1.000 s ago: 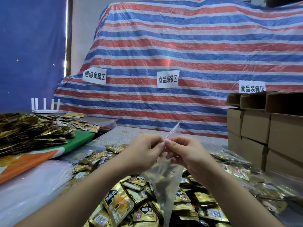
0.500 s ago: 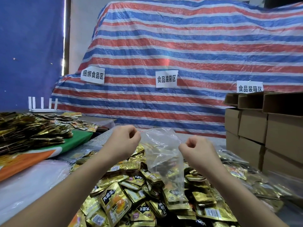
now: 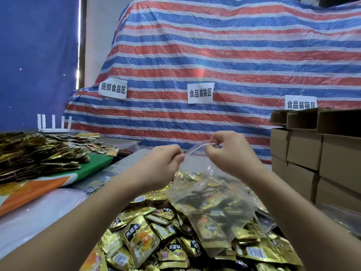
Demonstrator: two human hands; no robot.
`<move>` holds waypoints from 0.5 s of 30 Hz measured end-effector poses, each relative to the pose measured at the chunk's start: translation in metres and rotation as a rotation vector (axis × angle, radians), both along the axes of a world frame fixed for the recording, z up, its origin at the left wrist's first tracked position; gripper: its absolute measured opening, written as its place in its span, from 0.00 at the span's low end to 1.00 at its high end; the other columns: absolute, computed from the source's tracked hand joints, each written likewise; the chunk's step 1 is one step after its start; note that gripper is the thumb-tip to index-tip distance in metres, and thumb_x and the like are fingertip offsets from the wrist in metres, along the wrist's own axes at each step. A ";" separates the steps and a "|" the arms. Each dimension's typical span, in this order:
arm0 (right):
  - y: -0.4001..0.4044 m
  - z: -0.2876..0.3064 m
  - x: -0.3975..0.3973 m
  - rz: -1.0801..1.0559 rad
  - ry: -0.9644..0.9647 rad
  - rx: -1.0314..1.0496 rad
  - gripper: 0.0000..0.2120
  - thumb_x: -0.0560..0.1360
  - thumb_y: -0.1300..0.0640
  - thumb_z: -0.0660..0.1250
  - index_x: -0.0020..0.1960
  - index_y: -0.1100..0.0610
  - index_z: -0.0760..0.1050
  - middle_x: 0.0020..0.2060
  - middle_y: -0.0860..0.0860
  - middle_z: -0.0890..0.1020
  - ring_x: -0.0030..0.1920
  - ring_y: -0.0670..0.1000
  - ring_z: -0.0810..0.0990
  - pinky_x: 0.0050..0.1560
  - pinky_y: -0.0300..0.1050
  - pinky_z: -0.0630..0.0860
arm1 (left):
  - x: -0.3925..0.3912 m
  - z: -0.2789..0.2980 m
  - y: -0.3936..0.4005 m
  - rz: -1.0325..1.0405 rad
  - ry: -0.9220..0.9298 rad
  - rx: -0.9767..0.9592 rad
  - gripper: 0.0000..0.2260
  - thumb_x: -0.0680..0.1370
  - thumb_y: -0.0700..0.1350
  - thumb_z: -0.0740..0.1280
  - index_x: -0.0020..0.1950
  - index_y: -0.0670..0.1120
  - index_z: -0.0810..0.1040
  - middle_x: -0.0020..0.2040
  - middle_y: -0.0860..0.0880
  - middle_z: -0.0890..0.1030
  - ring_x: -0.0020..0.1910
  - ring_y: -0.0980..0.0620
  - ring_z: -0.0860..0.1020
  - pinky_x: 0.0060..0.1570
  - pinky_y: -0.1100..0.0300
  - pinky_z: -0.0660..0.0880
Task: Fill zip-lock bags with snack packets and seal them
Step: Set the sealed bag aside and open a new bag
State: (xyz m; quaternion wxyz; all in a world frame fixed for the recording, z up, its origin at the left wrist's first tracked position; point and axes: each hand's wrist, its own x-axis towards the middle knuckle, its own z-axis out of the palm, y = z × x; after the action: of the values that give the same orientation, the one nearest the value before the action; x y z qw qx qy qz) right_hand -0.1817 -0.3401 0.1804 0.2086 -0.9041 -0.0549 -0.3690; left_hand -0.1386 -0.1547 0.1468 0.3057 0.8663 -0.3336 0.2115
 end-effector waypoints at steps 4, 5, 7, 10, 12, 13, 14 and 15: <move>-0.007 0.008 0.009 -0.053 0.034 0.125 0.08 0.73 0.58 0.64 0.39 0.63 0.75 0.32 0.57 0.77 0.32 0.51 0.70 0.33 0.45 0.66 | -0.015 -0.009 0.003 -0.030 -0.138 0.001 0.25 0.78 0.68 0.52 0.73 0.61 0.60 0.60 0.61 0.73 0.41 0.63 0.74 0.47 0.62 0.69; -0.009 0.008 0.012 -0.056 0.048 0.160 0.09 0.73 0.58 0.64 0.36 0.61 0.73 0.30 0.55 0.75 0.32 0.51 0.70 0.33 0.45 0.66 | -0.018 -0.012 0.005 -0.037 -0.181 0.069 0.26 0.76 0.71 0.52 0.72 0.62 0.61 0.64 0.62 0.71 0.43 0.64 0.73 0.48 0.63 0.68; -0.013 0.008 0.016 -0.033 0.098 0.258 0.09 0.73 0.58 0.64 0.36 0.60 0.73 0.30 0.53 0.74 0.33 0.51 0.70 0.35 0.46 0.67 | -0.019 -0.016 0.009 -0.024 -0.200 0.195 0.21 0.76 0.70 0.56 0.64 0.61 0.70 0.65 0.63 0.69 0.47 0.65 0.72 0.48 0.64 0.68; -0.020 0.009 0.019 -0.004 0.205 0.343 0.09 0.75 0.56 0.65 0.37 0.59 0.76 0.32 0.53 0.75 0.32 0.50 0.70 0.32 0.42 0.67 | -0.011 -0.016 0.014 0.010 -0.166 0.195 0.09 0.80 0.58 0.62 0.50 0.55 0.77 0.49 0.61 0.77 0.43 0.64 0.74 0.47 0.62 0.73; -0.024 0.008 0.019 -0.010 0.311 0.323 0.11 0.76 0.54 0.64 0.39 0.60 0.78 0.32 0.52 0.77 0.31 0.49 0.68 0.30 0.41 0.64 | -0.004 -0.015 0.019 0.000 -0.099 0.102 0.09 0.81 0.54 0.62 0.46 0.52 0.79 0.41 0.60 0.78 0.38 0.65 0.75 0.41 0.65 0.73; -0.026 0.008 0.019 -0.012 0.375 0.309 0.12 0.76 0.54 0.64 0.40 0.60 0.79 0.34 0.52 0.79 0.30 0.48 0.67 0.28 0.40 0.63 | -0.001 -0.014 0.022 -0.010 -0.060 0.053 0.11 0.81 0.53 0.62 0.44 0.52 0.79 0.39 0.58 0.79 0.35 0.64 0.76 0.37 0.66 0.72; -0.028 0.007 0.020 -0.010 0.443 0.297 0.11 0.76 0.55 0.63 0.40 0.60 0.78 0.35 0.52 0.81 0.29 0.48 0.66 0.27 0.40 0.62 | 0.002 -0.013 0.025 -0.022 -0.027 0.016 0.12 0.81 0.53 0.61 0.43 0.51 0.78 0.38 0.55 0.80 0.32 0.63 0.76 0.33 0.67 0.71; -0.030 0.005 0.020 0.001 0.509 0.290 0.11 0.76 0.55 0.63 0.40 0.60 0.78 0.36 0.53 0.83 0.28 0.48 0.66 0.26 0.39 0.61 | 0.004 -0.012 0.028 -0.039 -0.002 -0.010 0.13 0.82 0.54 0.59 0.42 0.51 0.78 0.36 0.53 0.81 0.30 0.63 0.75 0.30 0.68 0.68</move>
State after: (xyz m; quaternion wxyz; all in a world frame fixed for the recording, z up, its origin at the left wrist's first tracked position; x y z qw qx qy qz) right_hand -0.1615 -0.3702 0.1853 0.3429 -0.9283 0.0523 -0.1342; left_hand -0.1342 -0.1269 0.1344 0.3136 0.8579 -0.3500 0.2079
